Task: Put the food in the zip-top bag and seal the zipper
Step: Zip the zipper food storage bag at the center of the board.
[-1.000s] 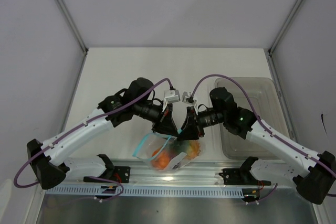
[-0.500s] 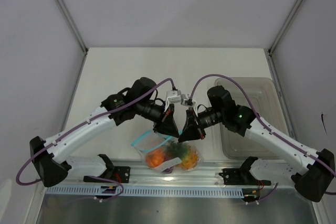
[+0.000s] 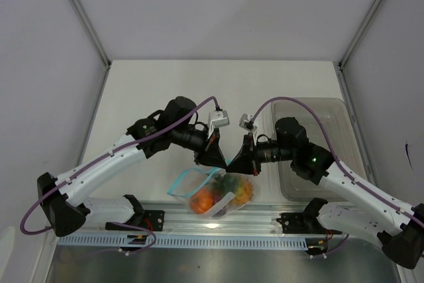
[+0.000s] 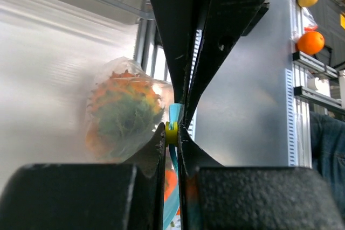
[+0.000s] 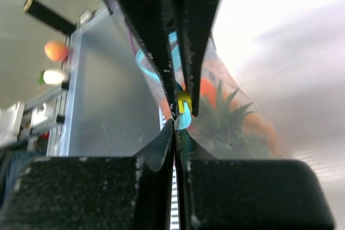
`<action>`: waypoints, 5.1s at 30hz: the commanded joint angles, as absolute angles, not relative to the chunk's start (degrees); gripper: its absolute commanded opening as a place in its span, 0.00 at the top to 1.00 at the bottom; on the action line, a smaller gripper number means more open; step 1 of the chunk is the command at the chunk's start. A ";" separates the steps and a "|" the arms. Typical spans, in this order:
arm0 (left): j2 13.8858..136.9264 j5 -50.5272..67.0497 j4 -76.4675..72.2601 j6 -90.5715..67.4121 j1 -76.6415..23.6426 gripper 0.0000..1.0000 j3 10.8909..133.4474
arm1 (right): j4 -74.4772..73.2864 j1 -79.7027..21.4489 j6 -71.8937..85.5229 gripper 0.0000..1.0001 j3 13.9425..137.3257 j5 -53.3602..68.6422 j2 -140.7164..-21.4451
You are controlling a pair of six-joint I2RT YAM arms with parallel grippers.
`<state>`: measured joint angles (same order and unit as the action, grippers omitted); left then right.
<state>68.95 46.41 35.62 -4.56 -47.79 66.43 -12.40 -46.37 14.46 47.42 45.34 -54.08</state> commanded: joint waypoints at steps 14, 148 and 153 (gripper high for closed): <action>66.10 45.17 37.35 -4.92 -47.64 0.99 62.40 | -3.24 -42.19 23.30 1.00 45.00 39.98 -49.74; 59.06 31.46 30.41 -8.52 -53.00 0.99 60.73 | -7.65 -47.72 10.89 1.00 49.40 56.51 -62.84; 59.24 31.20 30.41 -8.53 -52.74 0.98 61.17 | -3.26 -48.16 13.97 1.00 47.90 55.47 -62.93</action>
<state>59.27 30.37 30.24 -9.47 -53.17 59.70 -9.39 -47.90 11.70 48.31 54.52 -64.34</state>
